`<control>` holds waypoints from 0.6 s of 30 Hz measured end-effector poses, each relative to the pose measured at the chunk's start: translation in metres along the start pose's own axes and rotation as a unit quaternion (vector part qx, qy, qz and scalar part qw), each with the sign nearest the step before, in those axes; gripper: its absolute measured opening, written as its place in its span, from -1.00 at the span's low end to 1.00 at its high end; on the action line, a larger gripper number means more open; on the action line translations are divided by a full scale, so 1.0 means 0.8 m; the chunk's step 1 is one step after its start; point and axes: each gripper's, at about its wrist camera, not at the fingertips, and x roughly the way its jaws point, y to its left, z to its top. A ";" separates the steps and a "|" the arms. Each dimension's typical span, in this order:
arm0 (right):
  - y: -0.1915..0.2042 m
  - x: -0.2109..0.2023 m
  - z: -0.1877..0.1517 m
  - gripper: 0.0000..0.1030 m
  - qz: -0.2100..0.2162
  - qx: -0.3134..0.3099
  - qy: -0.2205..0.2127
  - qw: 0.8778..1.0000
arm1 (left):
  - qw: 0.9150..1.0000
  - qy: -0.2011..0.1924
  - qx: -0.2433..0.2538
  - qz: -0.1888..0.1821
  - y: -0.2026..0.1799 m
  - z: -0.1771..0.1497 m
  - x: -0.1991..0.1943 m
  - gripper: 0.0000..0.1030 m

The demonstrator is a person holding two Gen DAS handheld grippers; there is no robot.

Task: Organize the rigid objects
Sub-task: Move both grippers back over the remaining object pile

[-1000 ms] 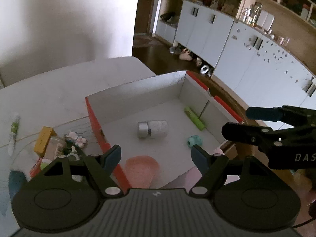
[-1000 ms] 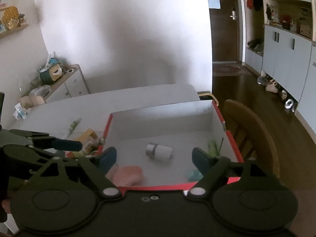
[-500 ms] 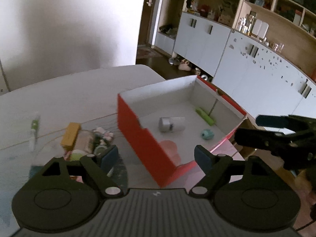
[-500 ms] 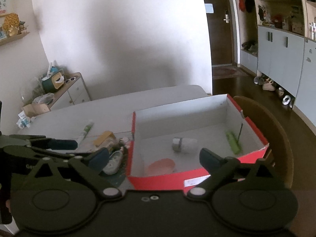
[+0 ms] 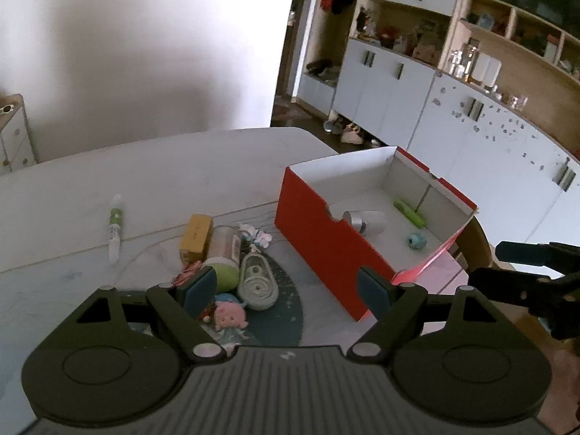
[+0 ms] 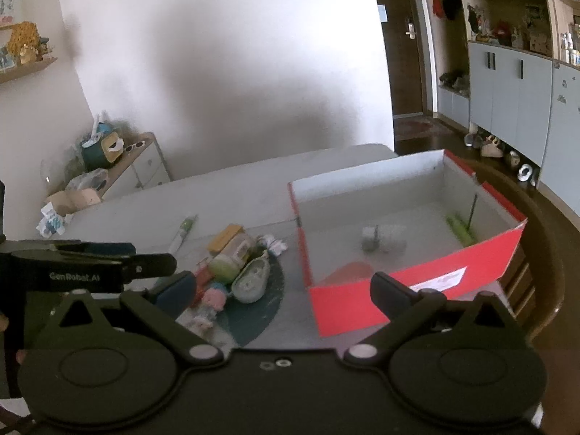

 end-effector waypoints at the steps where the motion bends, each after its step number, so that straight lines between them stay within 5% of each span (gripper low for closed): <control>1: 0.006 0.001 -0.002 0.99 -0.001 -0.003 0.002 1.000 | 1.000 0.000 0.002 0.003 0.005 -0.003 -0.002 0.64; 18: 0.072 0.060 -0.043 0.94 0.034 -0.095 0.057 0.993 | 0.997 0.049 -0.045 0.034 0.086 -0.052 0.035 0.64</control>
